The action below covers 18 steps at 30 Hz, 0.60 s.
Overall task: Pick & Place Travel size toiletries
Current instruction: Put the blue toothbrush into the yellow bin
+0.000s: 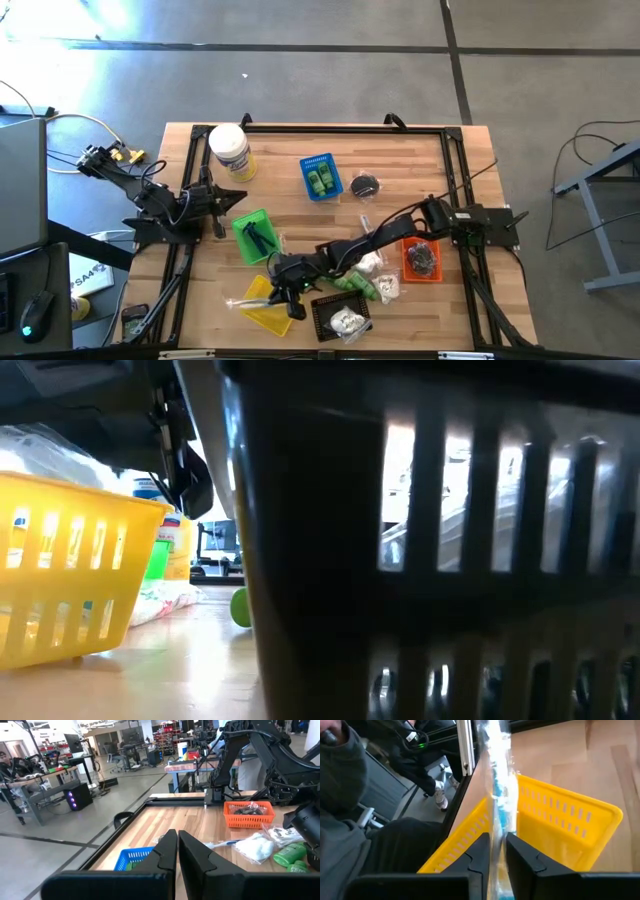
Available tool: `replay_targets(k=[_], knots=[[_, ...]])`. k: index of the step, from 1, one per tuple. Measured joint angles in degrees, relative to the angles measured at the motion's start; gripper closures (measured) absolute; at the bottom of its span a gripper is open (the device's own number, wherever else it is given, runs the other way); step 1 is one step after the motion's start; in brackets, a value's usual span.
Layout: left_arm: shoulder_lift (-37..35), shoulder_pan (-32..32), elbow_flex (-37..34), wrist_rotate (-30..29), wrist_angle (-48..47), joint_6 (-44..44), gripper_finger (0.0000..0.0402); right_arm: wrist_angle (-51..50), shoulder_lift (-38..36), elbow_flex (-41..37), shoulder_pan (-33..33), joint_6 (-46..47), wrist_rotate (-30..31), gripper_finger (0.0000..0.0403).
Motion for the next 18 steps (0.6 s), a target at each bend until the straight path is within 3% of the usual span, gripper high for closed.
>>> replay_targets(k=[11,18], knots=[[0.02,0.0,0.02,0.0,-0.04,-0.15,0.0389,0.79,0.0,0.0,0.26,1.18,-1.47,0.025],[0.02,0.0,0.04,-0.89,-0.22,0.39,0.0389,2.73,-2.02,-0.05,-0.19,-5.29,-1.27,0.0251]])
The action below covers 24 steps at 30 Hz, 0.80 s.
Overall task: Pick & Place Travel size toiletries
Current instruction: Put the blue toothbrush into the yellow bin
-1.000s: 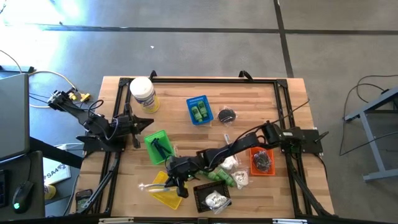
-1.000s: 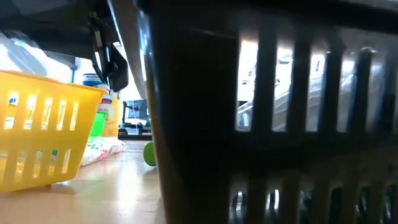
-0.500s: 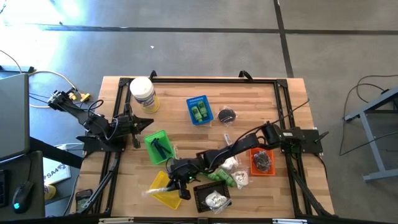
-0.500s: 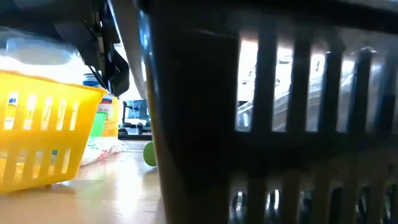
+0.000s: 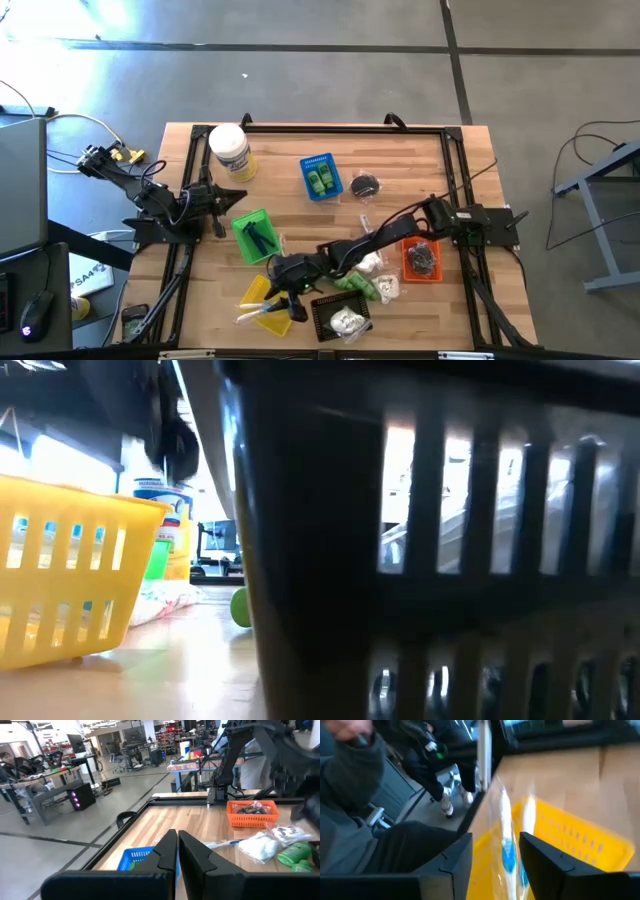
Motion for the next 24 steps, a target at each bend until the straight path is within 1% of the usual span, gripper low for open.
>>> replay_targets(k=[3,6,8,9,12,15,18,24], knots=[[-0.02,-0.01,0.0,-0.4,-0.12,0.87,0.0389,-2.77,-5.58,-0.08,-0.94,-5.7,-0.39,0.0284],[-0.01,-0.02,0.02,-0.44,-0.15,2.36,0.0389,-5.85,-14.15,-1.49,-2.04,-11.84,2.25,0.034],[0.0,-0.02,0.04,-0.44,-0.26,2.54,0.0389,-5.55,-20.27,-4.06,-2.95,-14.77,4.88,0.038],[0.03,-0.02,0.04,-0.42,-0.56,2.58,0.0389,-5.93,-23.43,-5.86,-3.41,-16.04,5.57,0.039],[0.03,-0.02,0.04,0.31,-1.77,2.49,0.0389,-5.62,-32.41,-11.5,-4.54,-18.2,6.96,0.0397],[0.07,-0.04,0.04,0.54,-2.28,2.28,0.0389,-4.04,-41.41,-19.19,-4.5,-20.15,8.31,0.04],[0.07,-0.04,0.04,0.56,-2.69,1.61,0.0389,-1.08,-49.73,-28.65,-3.74,-21.12,9.34,0.04],[0.07,-0.04,0.04,0.74,-2.93,-0.67,0.0389,9.41,-66.42,-48.01,-2.78,-21.32,11.57,0.0401]])
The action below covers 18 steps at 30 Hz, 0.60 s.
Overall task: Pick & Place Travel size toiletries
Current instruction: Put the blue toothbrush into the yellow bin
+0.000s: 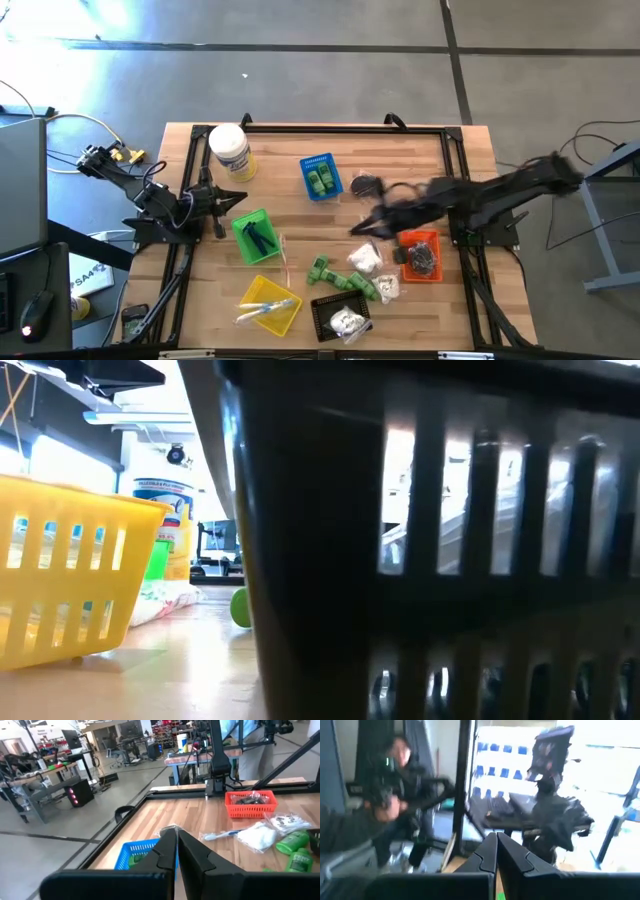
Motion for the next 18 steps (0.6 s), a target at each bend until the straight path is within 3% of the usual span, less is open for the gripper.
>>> replay_targets(k=[8,13,18], knots=[[0.02,0.02,0.0,4.13,-0.22,-1.01,0.0389,0.67,-18.14,-17.91,-3.52,7.49,-1.03,0.0401],[0.06,0.02,0.0,8.72,-0.53,-2.82,0.0389,0.51,-22.42,-23.56,-4.95,7.68,-1.0,0.0401],[2.78,0.02,0.0,17.26,-3.13,-8.58,0.0389,4.52,-27.32,-30.36,-7.38,6.54,-1.13,0.0401]])
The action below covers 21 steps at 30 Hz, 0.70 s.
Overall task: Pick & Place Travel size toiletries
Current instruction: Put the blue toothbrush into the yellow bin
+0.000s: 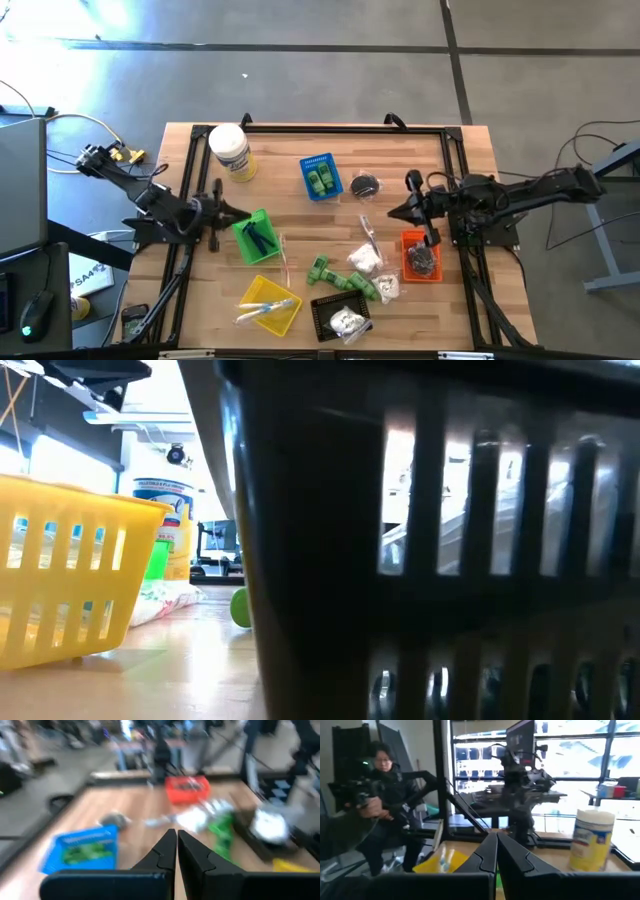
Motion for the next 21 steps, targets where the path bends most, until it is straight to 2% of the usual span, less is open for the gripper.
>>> replay_targets(k=[2,5,10,14,17,21], knots=[[2.98,0.0,-0.07,2.86,-0.81,-1.21,0.0389,3.63,-1.42,-3.42,-1.19,-0.06,-0.13,0.0401],[9.23,-0.02,0.46,3.5,-0.29,-5.21,0.0389,8.24,-2.49,-7.3,-3.53,0.37,-0.47,0.0401],[20.62,-0.9,6.65,7.87,-6.75,-11.93,0.0389,10.33,-3.05,-9.8,-6.68,1.84,-4.29,0.0401],[31.4,-5.77,14.79,9.65,-16.51,-18.26,0.0389,9.61,-2.95,-10.66,-8.39,2.15,-4.45,0.0401],[39.72,-10.05,23.95,10.35,-25.72,-25.27,0.0387,8.13,-2.98,-10.66,-9.43,3.22,-4.48,0.0401],[50.71,-14.39,37.1,10.31,-34.14,-33.93,0.0357,7.95,-2.98,-10.68,-10.2,3.54,-4.42,0.0401]])
